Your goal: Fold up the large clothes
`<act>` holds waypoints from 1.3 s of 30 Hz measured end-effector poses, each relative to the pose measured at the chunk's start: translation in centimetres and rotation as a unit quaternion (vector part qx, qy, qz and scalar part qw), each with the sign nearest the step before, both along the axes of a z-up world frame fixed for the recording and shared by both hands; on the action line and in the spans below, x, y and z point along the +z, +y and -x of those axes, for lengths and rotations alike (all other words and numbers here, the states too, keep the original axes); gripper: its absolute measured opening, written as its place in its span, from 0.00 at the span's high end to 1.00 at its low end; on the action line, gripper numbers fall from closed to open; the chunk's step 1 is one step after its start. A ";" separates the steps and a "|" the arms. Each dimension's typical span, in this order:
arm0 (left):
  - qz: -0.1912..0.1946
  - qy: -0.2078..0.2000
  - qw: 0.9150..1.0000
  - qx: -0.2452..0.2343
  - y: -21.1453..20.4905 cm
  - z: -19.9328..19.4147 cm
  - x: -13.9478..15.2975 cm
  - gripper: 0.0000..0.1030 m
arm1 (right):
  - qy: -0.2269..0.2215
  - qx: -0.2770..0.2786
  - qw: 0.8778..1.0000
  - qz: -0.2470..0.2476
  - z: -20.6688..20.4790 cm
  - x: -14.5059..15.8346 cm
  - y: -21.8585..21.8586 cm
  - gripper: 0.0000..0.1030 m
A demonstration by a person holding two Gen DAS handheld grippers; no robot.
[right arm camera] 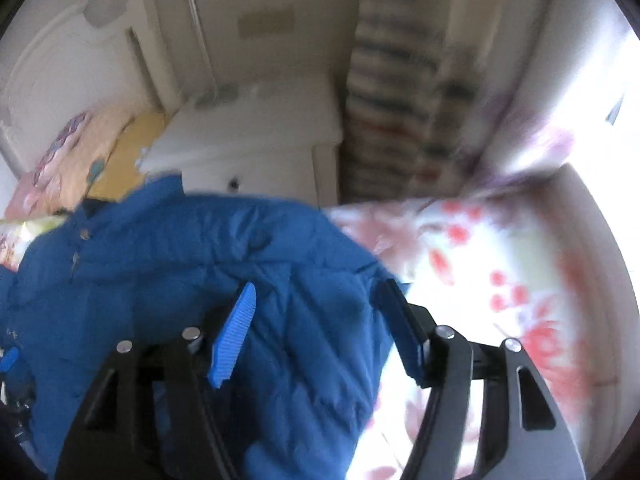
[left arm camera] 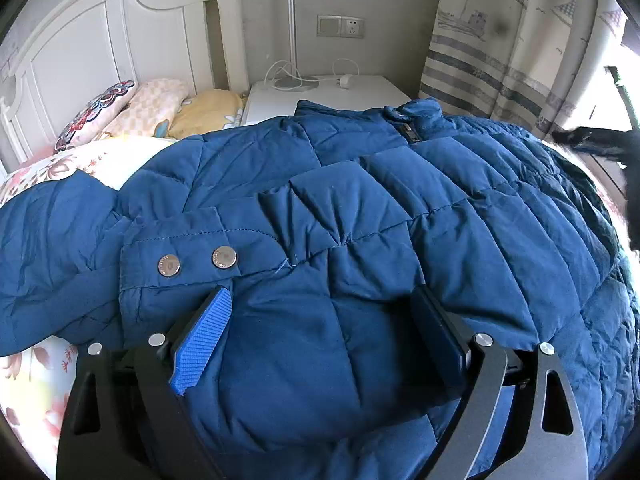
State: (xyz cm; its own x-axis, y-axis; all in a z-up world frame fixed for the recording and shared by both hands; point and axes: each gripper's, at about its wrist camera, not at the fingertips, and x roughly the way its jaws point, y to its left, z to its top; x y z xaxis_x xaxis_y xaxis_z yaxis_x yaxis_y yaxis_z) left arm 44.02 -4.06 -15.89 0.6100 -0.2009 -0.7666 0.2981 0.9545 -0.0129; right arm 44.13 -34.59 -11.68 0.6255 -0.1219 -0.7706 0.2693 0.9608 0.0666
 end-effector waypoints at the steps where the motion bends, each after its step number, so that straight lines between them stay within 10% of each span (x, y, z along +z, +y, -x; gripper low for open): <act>1: -0.001 -0.001 1.000 0.000 0.0 0.0 0.0 0.16 | -0.020 0.012 1.000 -0.005 0.8 0.9 1.0 0.36; 6: -0.002 -0.002 1.000 0.000 0.0 0.1 0.0 0.16 | 0.000 0.109 0.994 0.026 2.7 -0.7 7.3 0.23; 9: -0.002 -0.001 1.000 0.000 0.0 0.0 0.0 0.16 | 0.022 0.112 0.993 0.028 2.2 -3.8 7.9 0.20; 16: -0.003 -0.002 1.000 0.000 0.0 0.1 0.0 0.16 | -0.022 0.083 0.996 0.012 5.7 0.1 10.4 0.16; 24: 0.003 -0.001 1.000 0.001 0.1 0.0 0.0 0.16 | 0.043 0.079 0.995 0.045 5.9 -3.2 13.0 0.08; 29: -0.007 -0.002 1.000 0.003 -0.2 0.0 -0.1 0.16 | -0.027 0.082 0.996 0.015 8.6 -0.7 16.2 0.05; 32: 0.015 0.001 1.000 0.005 0.7 0.1 0.2 0.16 | 0.050 0.138 0.988 0.044 7.1 -4.3 20.0 0.02; 39: 0.077 -0.030 0.993 0.079 6.7 4.6 3.1 0.16 | -0.005 0.122 0.990 0.068 10.2 -1.5 19.1 0.03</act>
